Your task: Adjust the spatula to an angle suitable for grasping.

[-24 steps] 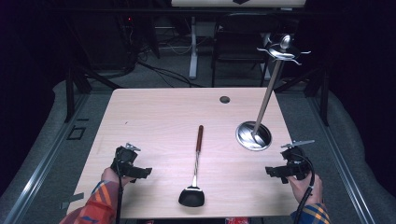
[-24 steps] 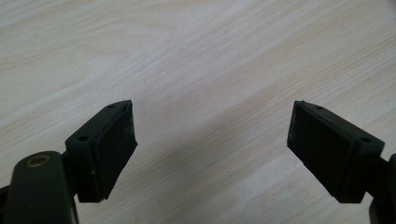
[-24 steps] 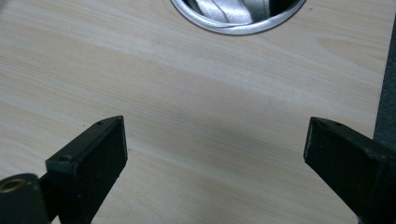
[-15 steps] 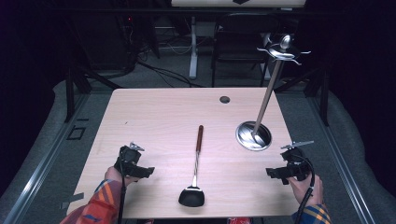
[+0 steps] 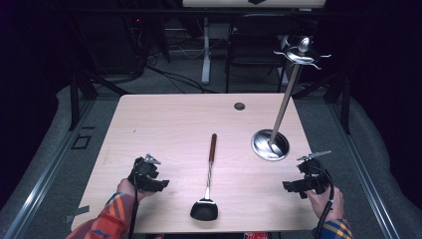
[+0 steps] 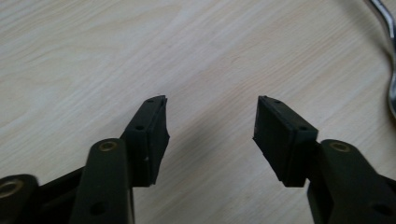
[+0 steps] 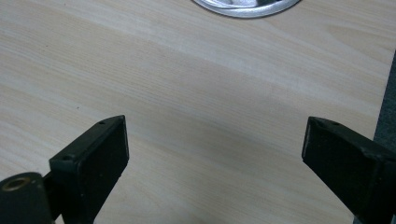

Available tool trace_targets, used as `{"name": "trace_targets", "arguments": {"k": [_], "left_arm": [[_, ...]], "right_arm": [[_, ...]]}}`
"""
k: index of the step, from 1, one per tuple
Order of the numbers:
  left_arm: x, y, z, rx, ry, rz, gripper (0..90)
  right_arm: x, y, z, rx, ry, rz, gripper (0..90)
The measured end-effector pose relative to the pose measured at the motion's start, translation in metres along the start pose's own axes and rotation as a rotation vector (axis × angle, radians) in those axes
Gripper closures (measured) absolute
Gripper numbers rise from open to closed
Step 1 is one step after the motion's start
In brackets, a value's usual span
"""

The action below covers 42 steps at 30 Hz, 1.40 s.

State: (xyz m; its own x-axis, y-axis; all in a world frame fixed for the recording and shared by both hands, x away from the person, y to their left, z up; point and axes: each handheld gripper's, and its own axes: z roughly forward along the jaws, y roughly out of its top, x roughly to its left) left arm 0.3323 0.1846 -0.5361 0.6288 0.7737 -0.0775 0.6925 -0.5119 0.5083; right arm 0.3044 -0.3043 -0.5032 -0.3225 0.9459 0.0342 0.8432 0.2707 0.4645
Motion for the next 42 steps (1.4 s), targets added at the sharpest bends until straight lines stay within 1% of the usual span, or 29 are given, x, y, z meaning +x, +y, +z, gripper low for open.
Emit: {"name": "trace_targets", "arguments": {"k": [2,7,8,9,10,11,12,13,14,15,16,17,18,19,21,22,25,26,29,30,31,32,37,38,39,40,41,42], "left_arm": [[-0.007,0.002,0.002,0.002,-0.02,0.017,53.3],[-0.026,0.008,0.009,0.026,-0.051,0.09,65.6],[-0.03,0.009,0.01,0.03,-0.058,0.1,67.6],[-0.03,0.009,0.01,0.03,-0.058,0.1,70.2],[-0.037,0.011,0.011,0.028,-0.067,0.131,72.8],[-0.037,0.011,0.011,0.028,-0.067,0.131,75.0],[-0.044,0.013,0.013,0.034,-0.083,0.152,77.2],[-0.044,0.013,0.013,0.034,-0.083,0.152,79.4],[-0.05,0.014,0.016,0.045,-0.092,0.173,81.4],[-0.052,0.015,0.018,0.051,-0.099,0.183,83.5],[-0.054,0.016,0.019,0.055,-0.102,0.188,85.5],[-0.054,0.016,0.019,0.055,-0.102,0.188,86.9],[-0.057,0.017,0.022,0.06,-0.112,0.2,88.2],[-0.059,0.018,0.024,0.066,-0.119,0.205,89.2],[-0.061,0.019,0.025,0.067,-0.124,0.211,89.8],[-0.064,0.022,0.029,0.07,-0.136,0.218,89.8],[-0.068,0.025,0.032,0.078,-0.134,0.229,89.9],[-0.071,0.028,0.037,0.083,-0.132,0.24,89.9],[-0.075,0.03,0.042,0.094,-0.131,0.247,89.9],[-0.079,0.033,0.046,0.102,-0.131,0.259,89.9],[-0.081,0.033,0.048,0.102,-0.131,0.263,89.9],[-0.083,0.035,0.049,0.107,-0.132,0.271,90.0],[-0.088,0.039,0.052,0.108,-0.125,0.28,90.0],[-0.089,0.041,0.053,0.106,-0.126,0.281,89.9],[-0.089,0.041,0.053,0.106,-0.126,0.281,90.0],[-0.091,0.042,0.056,0.107,-0.124,0.287,90.0],[-0.092,0.043,0.056,0.112,-0.127,0.289,90.0],[-0.093,0.044,0.057,0.111,-0.132,0.284,90.0]], "right_arm": [[0.001,0.0,0.0,-0.005,-0.003,-0.001,7.2],[0.001,0.0,0.0,-0.002,-0.002,-0.002,7.3],[0.001,0.0,0.0,-0.002,-0.003,-0.002,7.3],[0.001,0.0,0.0,-0.002,-0.003,-0.002,7.3],[0.001,0.0,0.001,0.004,-0.001,-0.003,7.3],[0.001,0.0,0.001,0.004,-0.001,-0.003,7.3],[0.0,0.0,0.001,0.015,0.001,-0.008,7.4],[0.0,0.0,0.001,0.015,0.001,-0.008,7.4],[0.0,0.0,0.002,0.022,0.006,-0.011,7.4],[0.001,0.0,0.002,0.017,0.008,-0.007,7.4],[0.001,0.0,0.002,0.015,0.007,-0.016,7.5],[0.002,0.0,0.002,0.014,0.009,-0.012,7.5],[0.002,0.0,0.002,0.02,0.013,-0.011,7.6],[0.003,0.0,0.002,0.025,0.006,-0.017,7.6],[0.003,0.0,0.003,0.026,0.01,-0.012,7.6],[0.003,0.001,0.003,0.024,0.008,-0.029,7.6],[0.004,0.001,0.004,0.026,0.008,-0.023,7.7],[0.004,0.001,0.004,0.033,0.007,-0.026,7.7],[0.004,0.001,0.005,0.037,0.012,-0.026,7.7],[0.004,0.001,0.004,0.042,0.009,-0.037,7.7],[0.005,0.001,0.005,0.032,0.011,-0.028,7.8],[0.005,0.001,0.004,0.038,0.007,-0.033,7.9],[0.005,0.001,0.003,0.039,0.009,-0.038,7.9],[0.006,0.001,0.003,0.034,0.021,-0.035,8.2],[0.006,0.001,0.004,0.031,0.021,-0.037,8.2],[0.006,0.001,0.004,0.029,0.035,-0.035,8.3],[0.006,0.001,0.004,0.041,0.032,-0.042,8.3],[0.006,0.001,0.004,0.037,0.041,-0.043,8.3]]}}
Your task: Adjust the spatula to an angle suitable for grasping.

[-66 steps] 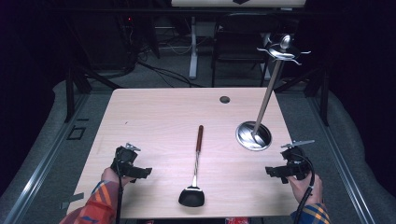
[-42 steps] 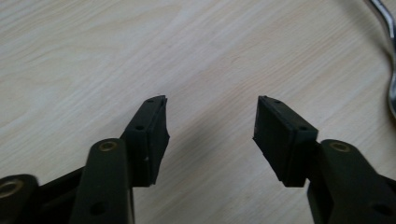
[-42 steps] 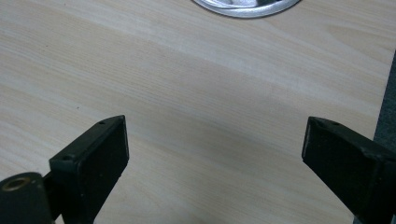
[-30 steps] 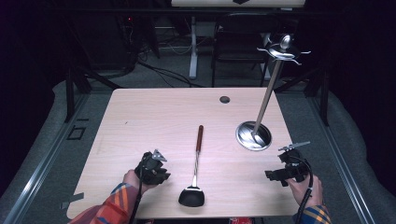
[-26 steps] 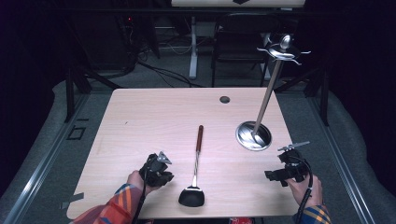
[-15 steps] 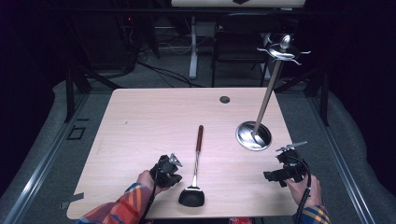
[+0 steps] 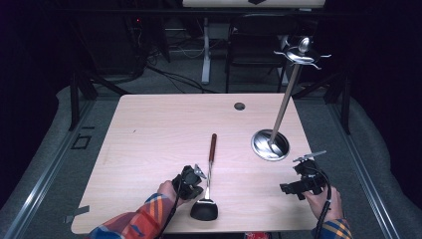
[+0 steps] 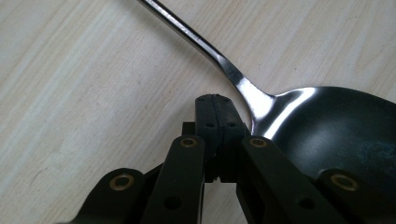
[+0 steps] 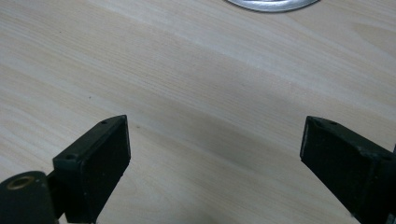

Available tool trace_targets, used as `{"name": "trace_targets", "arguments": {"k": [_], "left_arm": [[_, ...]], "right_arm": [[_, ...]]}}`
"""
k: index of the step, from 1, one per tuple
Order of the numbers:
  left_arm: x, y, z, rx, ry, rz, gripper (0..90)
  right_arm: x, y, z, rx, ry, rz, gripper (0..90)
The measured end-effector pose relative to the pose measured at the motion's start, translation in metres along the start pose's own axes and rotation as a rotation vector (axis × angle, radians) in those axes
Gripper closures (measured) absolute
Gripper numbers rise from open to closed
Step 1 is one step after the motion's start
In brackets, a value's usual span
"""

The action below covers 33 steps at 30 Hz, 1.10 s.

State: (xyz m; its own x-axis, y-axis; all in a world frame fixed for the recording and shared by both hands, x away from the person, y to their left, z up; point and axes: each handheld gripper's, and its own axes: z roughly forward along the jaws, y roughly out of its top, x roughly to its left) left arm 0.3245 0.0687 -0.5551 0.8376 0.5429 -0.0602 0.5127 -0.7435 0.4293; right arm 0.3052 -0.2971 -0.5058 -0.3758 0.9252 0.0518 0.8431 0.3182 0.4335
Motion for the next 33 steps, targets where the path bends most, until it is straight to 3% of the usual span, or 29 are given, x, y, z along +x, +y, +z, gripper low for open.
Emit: {"name": "trace_targets", "arguments": {"k": [13,16,17,19,26,33], "left_arm": [[-0.01,0.011,0.006,0.004,-0.025,0.028,90.0],[-0.013,0.014,0.008,-0.001,-0.031,0.034,90.0],[-0.014,0.015,0.008,0.0,-0.039,0.033,90.0],[-0.018,0.019,0.011,-0.007,-0.05,0.058,90.0],[-0.027,0.027,0.016,-0.029,-0.06,0.087,90.0],[-0.02,0.025,0.006,-0.064,-0.049,0.076,86.2]], "right_arm": [[0.005,0.001,0.002,0.007,0.018,-0.033,10.6],[0.008,0.002,-0.002,-0.027,-0.006,-0.044,12.1],[0.011,0.003,-0.004,-0.042,0.007,-0.05,12.2],[0.013,0.003,-0.003,-0.029,0.006,-0.068,12.2],[0.019,0.004,0.0,-0.023,0.015,-0.09,12.9],[0.024,0.005,0.001,-0.022,0.018,-0.103,13.5]]}}
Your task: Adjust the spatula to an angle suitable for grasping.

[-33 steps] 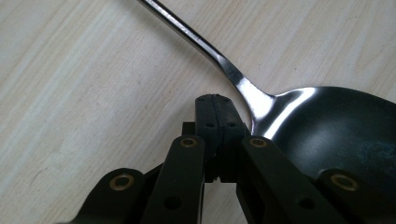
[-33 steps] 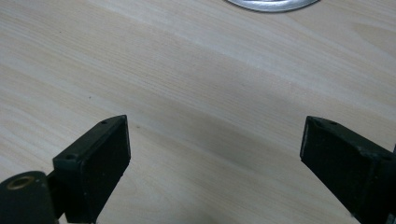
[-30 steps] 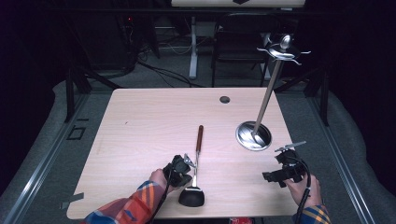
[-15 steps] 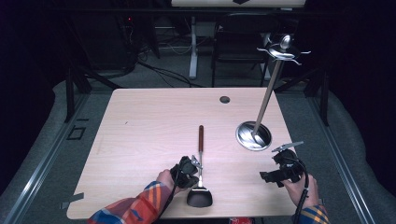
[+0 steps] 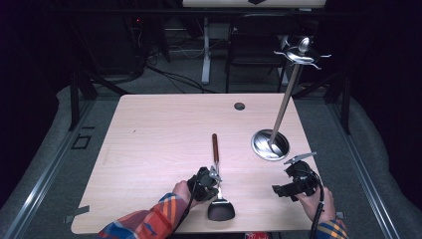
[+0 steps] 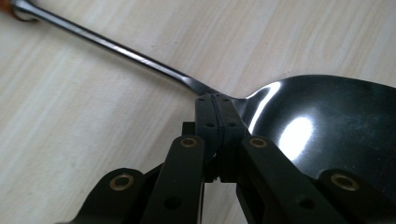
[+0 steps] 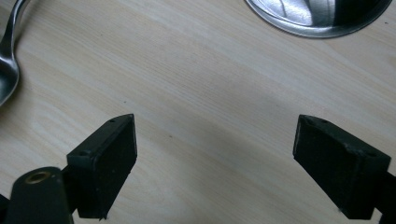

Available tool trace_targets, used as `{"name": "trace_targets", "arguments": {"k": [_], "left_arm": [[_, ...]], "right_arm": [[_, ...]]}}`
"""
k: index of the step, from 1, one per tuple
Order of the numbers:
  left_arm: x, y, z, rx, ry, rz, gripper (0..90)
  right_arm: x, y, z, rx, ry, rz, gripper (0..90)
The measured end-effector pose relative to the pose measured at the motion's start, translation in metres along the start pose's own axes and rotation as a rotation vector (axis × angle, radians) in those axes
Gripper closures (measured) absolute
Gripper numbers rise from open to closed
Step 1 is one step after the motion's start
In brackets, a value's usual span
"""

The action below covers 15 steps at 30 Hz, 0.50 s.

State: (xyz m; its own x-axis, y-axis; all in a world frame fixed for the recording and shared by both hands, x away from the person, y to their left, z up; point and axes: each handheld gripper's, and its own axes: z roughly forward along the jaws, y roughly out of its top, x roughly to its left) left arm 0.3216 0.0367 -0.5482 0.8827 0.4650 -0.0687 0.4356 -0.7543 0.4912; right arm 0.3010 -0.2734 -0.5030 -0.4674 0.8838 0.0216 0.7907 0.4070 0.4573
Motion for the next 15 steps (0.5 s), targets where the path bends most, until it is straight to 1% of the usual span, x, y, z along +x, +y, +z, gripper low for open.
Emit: {"name": "trace_targets", "arguments": {"k": [1,2,3,5,7,8,9,11,12,13,14,15], "left_arm": [[0.007,-0.002,-0.006,-0.012,0.008,-0.018,82.6],[0.007,-0.002,-0.006,-0.012,0.008,-0.018,80.0],[0.013,-0.005,-0.012,-0.016,0.025,-0.042,75.1],[0.02,-0.01,-0.019,-0.017,0.05,-0.07,59.2],[0.026,-0.015,-0.027,-0.029,0.07,-0.096,48.0],[0.029,-0.018,-0.031,-0.031,0.082,-0.107,43.4],[0.033,-0.021,-0.035,-0.037,0.088,-0.117,39.6],[0.039,-0.027,-0.043,-0.053,0.105,-0.147,33.3],[0.043,-0.03,-0.047,-0.057,0.112,-0.161,30.3],[0.047,-0.033,-0.05,-0.06,0.123,-0.169,27.2],[0.047,-0.033,-0.05,-0.06,0.123,-0.169,24.0],[0.055,-0.04,-0.056,-0.062,0.145,-0.192,21.0]], "right_arm": [[0.004,0.001,0.001,-0.005,0.013,0.002,13.7],[0.004,0.001,0.001,-0.005,0.013,0.002,13.7],[0.008,0.003,0.002,-0.01,0.019,-0.004,13.8],[0.014,0.006,0.004,-0.013,0.034,-0.01,14.1],[0.021,0.01,0.008,0.0,0.041,-0.028,14.1],[0.025,0.013,0.011,-0.002,0.048,-0.03,14.2],[0.028,0.015,0.012,0.01,0.053,-0.047,14.2],[0.037,0.02,0.015,0.012,0.056,-0.069,14.2],[0.04,0.023,0.017,0.019,0.067,-0.084,14.2],[0.044,0.025,0.018,0.013,0.064,-0.085,14.1],[0.044,0.025,0.018,0.013,0.064,-0.085,14.1],[0.05,0.03,0.021,0.028,0.057,-0.098,13.8]]}}
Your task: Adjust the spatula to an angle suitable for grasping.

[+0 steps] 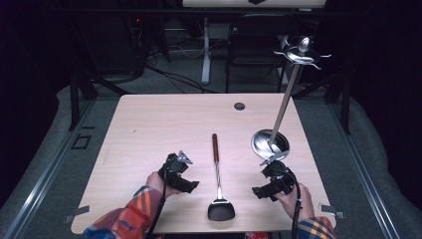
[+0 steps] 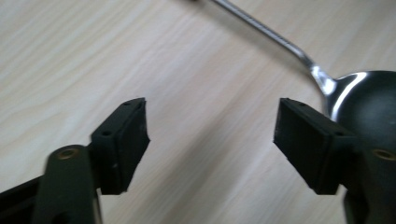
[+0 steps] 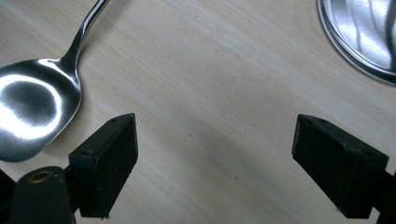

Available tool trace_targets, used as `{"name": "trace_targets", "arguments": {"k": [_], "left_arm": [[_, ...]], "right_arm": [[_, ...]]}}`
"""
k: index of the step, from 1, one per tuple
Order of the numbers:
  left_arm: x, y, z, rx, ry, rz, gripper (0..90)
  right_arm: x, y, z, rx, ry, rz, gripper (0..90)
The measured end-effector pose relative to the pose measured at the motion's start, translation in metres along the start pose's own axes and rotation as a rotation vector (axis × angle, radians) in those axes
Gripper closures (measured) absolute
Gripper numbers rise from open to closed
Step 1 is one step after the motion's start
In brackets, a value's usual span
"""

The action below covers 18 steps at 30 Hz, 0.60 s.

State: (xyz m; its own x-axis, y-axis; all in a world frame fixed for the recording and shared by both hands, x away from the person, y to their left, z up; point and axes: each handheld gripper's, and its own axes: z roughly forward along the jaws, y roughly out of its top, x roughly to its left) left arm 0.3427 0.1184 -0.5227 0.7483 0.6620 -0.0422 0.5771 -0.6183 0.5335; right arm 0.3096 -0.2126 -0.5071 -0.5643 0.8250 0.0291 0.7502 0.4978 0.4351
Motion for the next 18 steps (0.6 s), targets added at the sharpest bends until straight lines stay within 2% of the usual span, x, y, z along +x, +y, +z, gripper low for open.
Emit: {"name": "trace_targets", "arguments": {"k": [2,3,5,7,8,9,10,11,12,13,16,18], "left_arm": [[0.01,-0.006,-0.005,-0.003,0.014,-0.034,16.7],[0.01,-0.006,-0.005,-0.003,0.014,-0.034,15.3],[0.022,-0.017,-0.013,-0.014,0.023,-0.076,14.5],[0.026,-0.02,-0.016,-0.014,0.033,-0.079,12.6],[0.034,-0.028,-0.02,-0.01,0.052,-0.094,11.4],[0.034,-0.028,-0.02,-0.01,0.052,-0.094,10.3],[0.042,-0.035,-0.022,0.0,0.069,-0.109,9.7],[0.042,-0.035,-0.022,0.0,0.069,-0.109,8.8],[0.05,-0.042,-0.026,0.005,0.082,-0.135,7.9],[0.053,-0.045,-0.028,0.003,0.085,-0.151,7.0],[0.058,-0.052,-0.039,-0.019,0.076,-0.193,1.7],[0.057,-0.055,-0.046,-0.043,0.081,-0.196,0.2]], "right_arm": [[0.004,0.004,0.004,0.006,0.006,0.001,13.4],[0.004,0.004,0.004,0.006,0.006,0.001,13.4],[0.008,0.009,0.009,0.016,0.014,-0.019,13.0],[0.009,0.011,0.01,0.024,0.021,-0.029,12.8],[0.011,0.014,0.015,0.044,0.027,-0.047,11.9],[0.011,0.014,0.015,0.044,0.027,-0.047,11.9],[0.015,0.018,0.019,0.055,0.039,-0.058,11.6],[0.015,0.018,0.019,0.055,0.039,-0.058,11.6],[0.021,0.02,0.024,0.047,0.055,-0.065,11.1],[0.023,0.023,0.025,0.069,0.042,-0.087,10.8],[0.034,0.029,0.03,0.062,0.026,-0.122,10.7],[0.042,0.034,0.031,0.07,0.026,-0.153,10.7]]}}
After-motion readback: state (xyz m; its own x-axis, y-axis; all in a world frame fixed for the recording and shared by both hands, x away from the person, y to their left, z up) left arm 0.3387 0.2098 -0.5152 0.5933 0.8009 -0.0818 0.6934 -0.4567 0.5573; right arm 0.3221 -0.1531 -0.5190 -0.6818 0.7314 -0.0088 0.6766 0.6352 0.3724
